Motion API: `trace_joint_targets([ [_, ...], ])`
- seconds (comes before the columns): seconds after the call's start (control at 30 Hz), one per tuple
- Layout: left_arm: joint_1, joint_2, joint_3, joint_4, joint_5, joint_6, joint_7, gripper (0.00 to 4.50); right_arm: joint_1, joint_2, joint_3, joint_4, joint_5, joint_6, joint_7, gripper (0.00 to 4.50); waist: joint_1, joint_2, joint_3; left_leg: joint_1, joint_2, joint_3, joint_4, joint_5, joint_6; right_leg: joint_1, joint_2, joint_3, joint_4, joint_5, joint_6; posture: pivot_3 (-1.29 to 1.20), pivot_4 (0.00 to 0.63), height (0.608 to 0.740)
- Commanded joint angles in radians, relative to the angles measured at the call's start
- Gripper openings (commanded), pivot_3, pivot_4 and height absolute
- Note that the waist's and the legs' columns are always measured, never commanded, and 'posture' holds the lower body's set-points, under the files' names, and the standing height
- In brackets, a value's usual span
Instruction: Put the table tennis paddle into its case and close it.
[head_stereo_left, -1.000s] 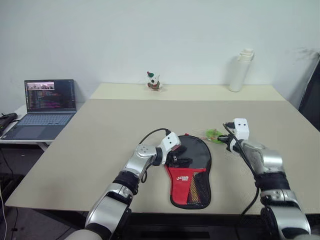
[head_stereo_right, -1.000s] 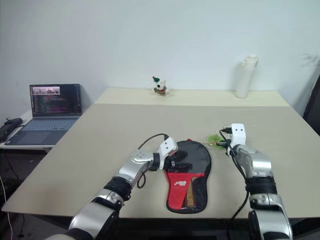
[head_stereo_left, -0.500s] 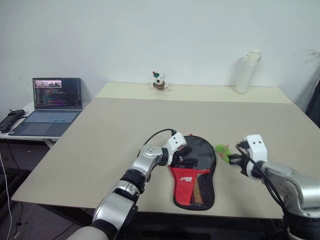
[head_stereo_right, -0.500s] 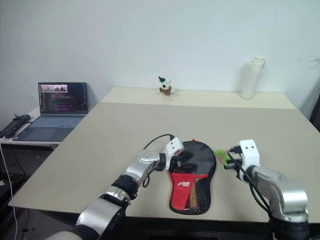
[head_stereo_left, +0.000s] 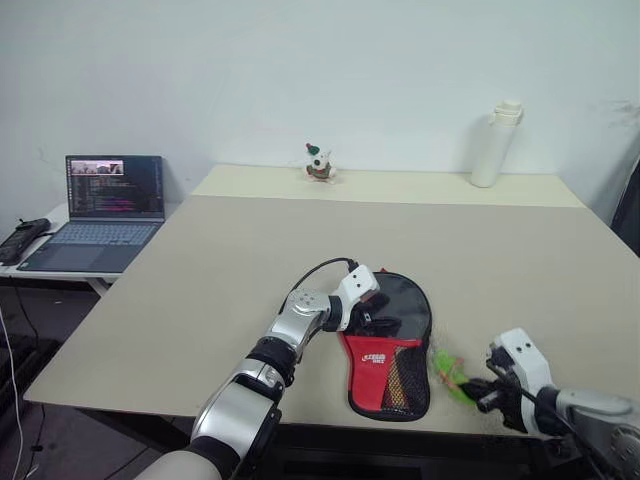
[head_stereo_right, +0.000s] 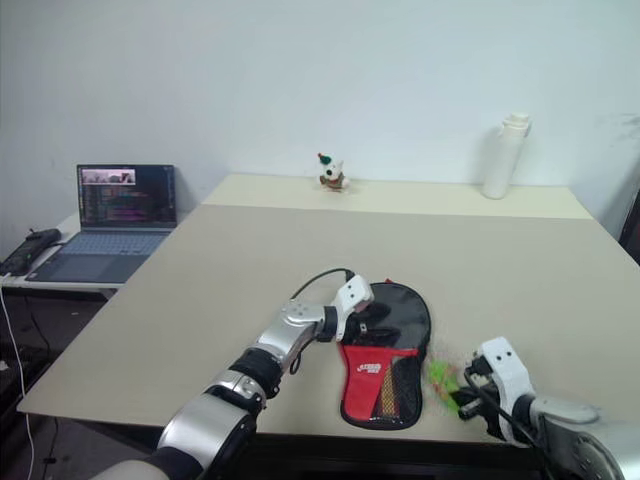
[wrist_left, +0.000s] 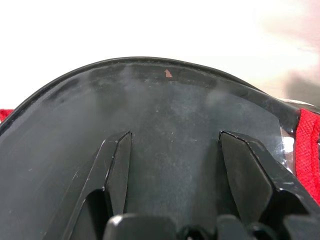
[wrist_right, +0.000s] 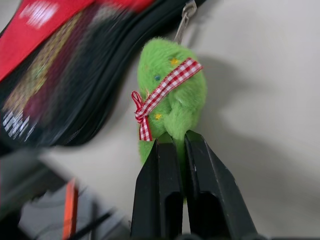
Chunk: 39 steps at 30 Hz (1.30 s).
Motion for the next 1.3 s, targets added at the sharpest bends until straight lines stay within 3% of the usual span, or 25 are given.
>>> trace_joint_targets([
  [0.03, 0.033, -0.018, -0.040, 0.049, 0.048, 0.017, 0.002, 3.04, 0.052, -0.046, -0.014, -0.069, 0.062, -0.003, 0.058, 0.02, 0.000, -0.001, -0.001, 0.000, 0.000, 0.000, 0.000, 0.000, 0.000, 0.000, 0.000, 0.000, 0.000, 0.000, 0.000, 0.00, 0.150, 0.740],
  [0.3, 0.032, -0.025, -0.037, 0.053, 0.057, 0.014, 0.004, 3.04, 0.144, -0.114, -0.056, -0.147, 0.170, -0.019, 0.124, 0.02, 0.002, -0.004, -0.003, 0.000, 0.000, -0.001, 0.000, 0.000, 0.000, 0.001, 0.000, -0.001, -0.001, 0.000, 0.001, 0.00, 0.150, 0.740],
  [0.57, 0.032, -0.031, -0.037, 0.053, 0.062, 0.015, 0.008, 3.04, 0.208, -0.134, -0.017, -0.200, 0.264, -0.038, 0.144, 0.02, 0.001, -0.006, -0.005, 0.000, 0.000, -0.001, 0.000, 0.000, 0.000, 0.001, 0.000, -0.001, -0.002, 0.000, 0.001, 0.00, 0.150, 0.740],
  [0.93, 0.032, -0.030, -0.037, 0.050, 0.064, 0.017, 0.011, 3.04, 0.184, -0.139, 0.032, -0.211, 0.379, -0.055, 0.114, 0.02, 0.001, -0.007, -0.006, 0.000, 0.000, -0.001, 0.000, 0.000, 0.000, 0.001, 0.000, -0.001, -0.002, 0.000, 0.001, 0.00, 0.150, 0.740],
  [1.2, 0.033, -0.030, -0.037, 0.044, 0.064, 0.019, 0.011, 3.04, 0.168, -0.167, 0.078, -0.171, 0.342, -0.097, 0.084, 0.02, 0.001, -0.008, -0.006, 0.000, 0.000, -0.001, -0.001, 0.000, 0.000, 0.001, -0.001, -0.001, -0.002, 0.000, 0.001, 0.00, 0.150, 0.740],
  [1.3, 0.034, -0.032, -0.037, 0.041, 0.064, 0.020, 0.012, 3.04, 0.174, -0.193, 0.074, -0.166, 0.351, -0.123, 0.109, 0.75, 0.001, -0.009, -0.006, 0.000, 0.000, -0.001, 0.000, 0.000, 0.000, 0.001, -0.001, -0.001, -0.002, 0.000, 0.001, 0.00, 0.150, 0.740],
])
